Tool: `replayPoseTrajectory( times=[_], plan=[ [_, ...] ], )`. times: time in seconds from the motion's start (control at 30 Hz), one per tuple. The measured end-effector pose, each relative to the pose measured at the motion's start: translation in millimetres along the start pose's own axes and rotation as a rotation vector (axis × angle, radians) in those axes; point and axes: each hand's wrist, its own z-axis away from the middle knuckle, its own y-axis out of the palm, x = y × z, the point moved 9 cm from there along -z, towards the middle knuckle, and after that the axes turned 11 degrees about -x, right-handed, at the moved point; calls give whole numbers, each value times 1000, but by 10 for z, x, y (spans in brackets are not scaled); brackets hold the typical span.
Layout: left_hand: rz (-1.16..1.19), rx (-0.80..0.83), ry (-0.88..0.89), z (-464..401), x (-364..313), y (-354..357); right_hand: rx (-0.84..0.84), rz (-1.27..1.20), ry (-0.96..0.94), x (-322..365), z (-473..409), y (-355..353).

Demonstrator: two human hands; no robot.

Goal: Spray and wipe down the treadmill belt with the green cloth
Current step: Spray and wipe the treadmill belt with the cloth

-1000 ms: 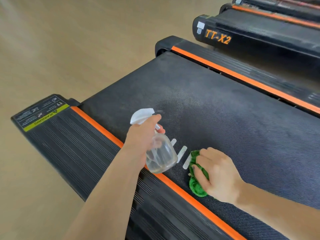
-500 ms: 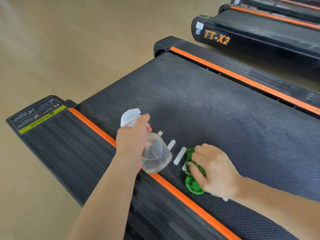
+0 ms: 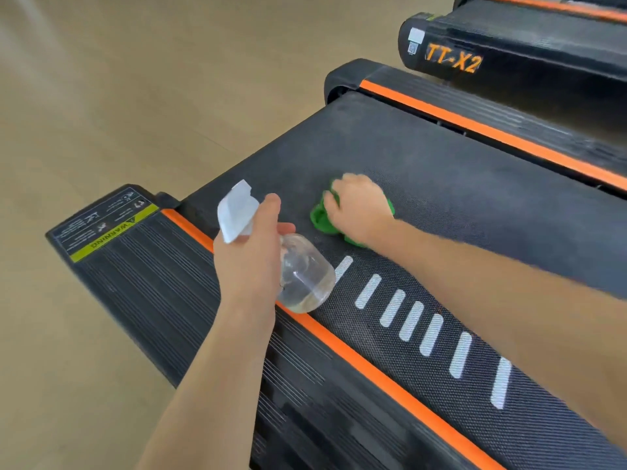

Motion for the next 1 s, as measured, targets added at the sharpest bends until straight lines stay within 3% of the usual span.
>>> replayPoseTrajectory(
  times=[0.17,0.3,0.37,0.5,0.6,0.83,1.0],
  plan=[
    [-12,5,-13,-19,-10,-28,86,-171,-304,176,1413,-660],
    [-24,38,-38,-64,10,-53,70,-178,-509,221,1389,-672],
    [-26,59,-69,-96,50,-48,35,-137,-472,186,996,-459],
    [-26,122,-88,-96,76,-25,-53,19,-59,-43,-85,13],
    [-60,194,-91,-115,87,-29,-54,108,63,23,-311,168],
    [-163,358,-181,-60,107,-11,57,-112,-231,267,1228,-564],
    [-249,421,-188,-41,52,91,76,-39,-360,290,1608,-744]
  ],
)
